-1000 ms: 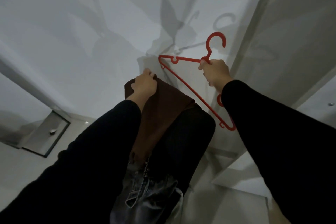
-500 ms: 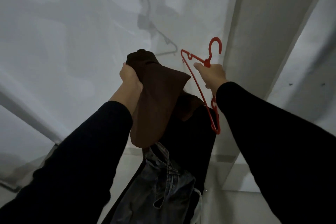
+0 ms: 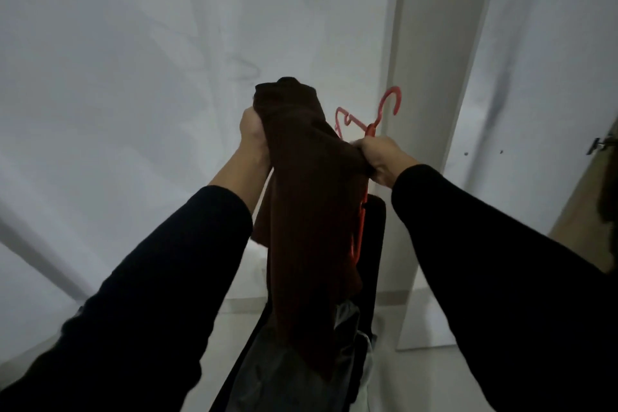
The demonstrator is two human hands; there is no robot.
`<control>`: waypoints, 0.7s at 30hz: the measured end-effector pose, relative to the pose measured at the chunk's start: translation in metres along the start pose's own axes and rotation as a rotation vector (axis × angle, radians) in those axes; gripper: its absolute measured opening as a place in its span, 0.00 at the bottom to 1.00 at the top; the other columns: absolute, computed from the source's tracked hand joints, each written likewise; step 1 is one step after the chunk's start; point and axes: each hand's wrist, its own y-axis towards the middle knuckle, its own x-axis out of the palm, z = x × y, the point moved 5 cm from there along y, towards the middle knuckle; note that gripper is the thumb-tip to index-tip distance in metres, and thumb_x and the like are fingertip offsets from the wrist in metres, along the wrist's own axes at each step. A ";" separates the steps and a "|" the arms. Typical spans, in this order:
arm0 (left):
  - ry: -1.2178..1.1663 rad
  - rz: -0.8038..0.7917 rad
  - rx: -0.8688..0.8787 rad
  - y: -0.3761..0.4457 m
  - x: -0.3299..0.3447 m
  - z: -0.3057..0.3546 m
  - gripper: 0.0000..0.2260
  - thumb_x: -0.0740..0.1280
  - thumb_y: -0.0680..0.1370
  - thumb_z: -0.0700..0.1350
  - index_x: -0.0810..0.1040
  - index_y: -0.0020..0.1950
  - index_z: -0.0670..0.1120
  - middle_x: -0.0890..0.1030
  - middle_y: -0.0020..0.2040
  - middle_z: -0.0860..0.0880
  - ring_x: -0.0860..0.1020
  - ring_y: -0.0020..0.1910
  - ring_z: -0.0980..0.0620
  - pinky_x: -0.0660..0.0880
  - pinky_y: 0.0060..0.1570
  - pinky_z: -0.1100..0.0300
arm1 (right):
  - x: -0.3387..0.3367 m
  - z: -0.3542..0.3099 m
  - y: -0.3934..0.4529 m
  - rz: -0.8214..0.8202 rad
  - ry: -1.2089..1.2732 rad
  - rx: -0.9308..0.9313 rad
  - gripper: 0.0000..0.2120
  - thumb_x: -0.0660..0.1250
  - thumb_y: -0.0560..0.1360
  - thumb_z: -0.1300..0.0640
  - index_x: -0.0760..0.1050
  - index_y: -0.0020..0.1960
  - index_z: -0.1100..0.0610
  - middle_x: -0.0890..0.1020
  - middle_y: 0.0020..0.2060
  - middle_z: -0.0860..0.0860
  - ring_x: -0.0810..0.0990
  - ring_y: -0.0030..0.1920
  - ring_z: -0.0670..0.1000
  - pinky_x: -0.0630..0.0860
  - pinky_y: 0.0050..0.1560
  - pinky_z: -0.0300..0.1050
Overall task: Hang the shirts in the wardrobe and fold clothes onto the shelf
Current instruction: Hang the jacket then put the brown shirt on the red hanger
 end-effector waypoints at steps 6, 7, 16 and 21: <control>0.486 -0.206 -0.264 -0.042 -0.020 -0.012 0.10 0.60 0.79 0.46 0.77 0.46 0.42 0.79 0.44 0.44 0.78 0.44 0.48 0.75 0.50 0.54 | -0.029 -0.048 -0.024 0.147 -0.053 -0.195 0.08 0.62 0.77 0.61 0.72 0.55 0.61 0.76 0.44 0.53 0.76 0.49 0.51 0.76 0.56 0.45; 0.686 -0.298 -0.364 -0.052 -0.021 -0.018 0.09 0.62 0.77 0.47 0.78 0.46 0.43 0.80 0.43 0.45 0.79 0.42 0.49 0.75 0.48 0.55 | -0.032 -0.056 -0.027 0.155 -0.076 -0.229 0.07 0.62 0.77 0.60 0.72 0.55 0.60 0.76 0.45 0.53 0.76 0.49 0.51 0.76 0.56 0.45; 1.510 -0.496 -0.390 -0.061 0.027 -0.058 0.21 0.60 0.81 0.45 0.61 0.74 0.54 0.67 0.71 0.51 0.67 0.70 0.48 0.67 0.67 0.44 | -0.023 -0.111 -0.061 -0.198 -0.304 -0.406 0.07 0.63 0.76 0.65 0.76 0.44 0.54 0.77 0.48 0.50 0.75 0.51 0.48 0.70 0.54 0.40; 1.387 -0.592 -0.348 -0.063 0.066 -0.094 0.22 0.65 0.78 0.44 0.65 0.70 0.46 0.73 0.63 0.49 0.72 0.65 0.45 0.70 0.65 0.51 | -0.030 -0.135 -0.070 -0.230 -0.398 -0.475 0.08 0.63 0.75 0.65 0.76 0.42 0.54 0.77 0.47 0.50 0.75 0.55 0.52 0.69 0.62 0.46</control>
